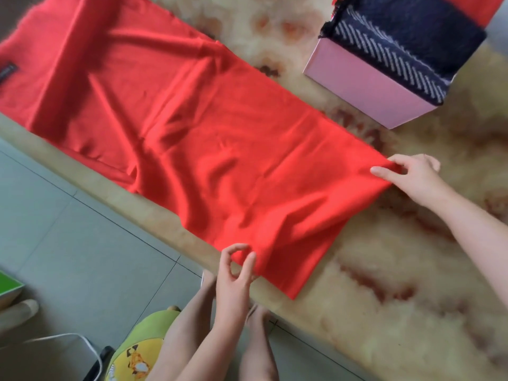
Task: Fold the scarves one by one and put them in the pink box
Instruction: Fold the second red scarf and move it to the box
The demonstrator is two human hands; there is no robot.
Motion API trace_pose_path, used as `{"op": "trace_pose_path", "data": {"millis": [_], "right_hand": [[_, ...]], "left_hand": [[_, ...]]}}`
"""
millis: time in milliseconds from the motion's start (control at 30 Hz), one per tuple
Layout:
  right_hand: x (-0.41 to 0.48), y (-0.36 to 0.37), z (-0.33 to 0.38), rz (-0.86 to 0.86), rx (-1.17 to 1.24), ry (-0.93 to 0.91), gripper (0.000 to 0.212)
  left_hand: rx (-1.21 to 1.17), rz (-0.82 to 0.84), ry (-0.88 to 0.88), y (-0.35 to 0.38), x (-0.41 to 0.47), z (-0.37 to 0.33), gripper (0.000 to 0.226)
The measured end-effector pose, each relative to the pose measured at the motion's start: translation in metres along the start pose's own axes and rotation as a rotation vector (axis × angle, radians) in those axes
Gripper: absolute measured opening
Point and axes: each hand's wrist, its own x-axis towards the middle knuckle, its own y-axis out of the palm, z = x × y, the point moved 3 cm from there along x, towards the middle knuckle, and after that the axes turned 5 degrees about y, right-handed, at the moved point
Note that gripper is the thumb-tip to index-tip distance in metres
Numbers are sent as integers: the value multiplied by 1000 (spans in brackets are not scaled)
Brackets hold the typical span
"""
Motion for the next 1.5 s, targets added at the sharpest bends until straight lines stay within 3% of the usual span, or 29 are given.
{"op": "trace_pose_path", "data": {"millis": [67, 133, 200, 300, 433, 600, 767, 900, 1033, 1167, 1300, 1500], "right_hand": [[5, 6, -4, 22, -64, 19, 91], [10, 9, -9, 45, -88, 42, 97], [12, 11, -13, 45, -103, 23, 81], [18, 3, -13, -93, -44, -95, 41], [25, -4, -16, -128, 59, -109, 32], [28, 0, -20, -37, 34, -108, 32], [33, 4, -25, 102, -57, -160, 29], [39, 2, -31, 74, -67, -184, 21], [45, -2, -32, 49, 10, -184, 36], [44, -3, -32, 49, -32, -144, 26], [41, -5, -38, 6, -53, -151, 33], [44, -22, -52, 52, 25, -120, 22]], "left_hand": [[47, 46, 25, 9, -3, 5, 29], [109, 34, 61, 15, -5, 9, 44], [195, -50, 102, 19, -7, 12, 51], [186, -122, 152, 23, -11, 15, 39], [120, -189, 167, 27, -27, 23, 22], [66, -160, 126, 49, -48, 34, 14], [210, -78, 128, 71, -57, 44, 37], [195, -93, 112, 78, -62, 56, 27], [164, -167, 87, 82, -70, 58, 23], [159, -94, 17, 88, -82, 69, 29], [251, -68, 13, 89, -89, 79, 39], [290, -4, 51, 98, -94, 79, 27]]}}
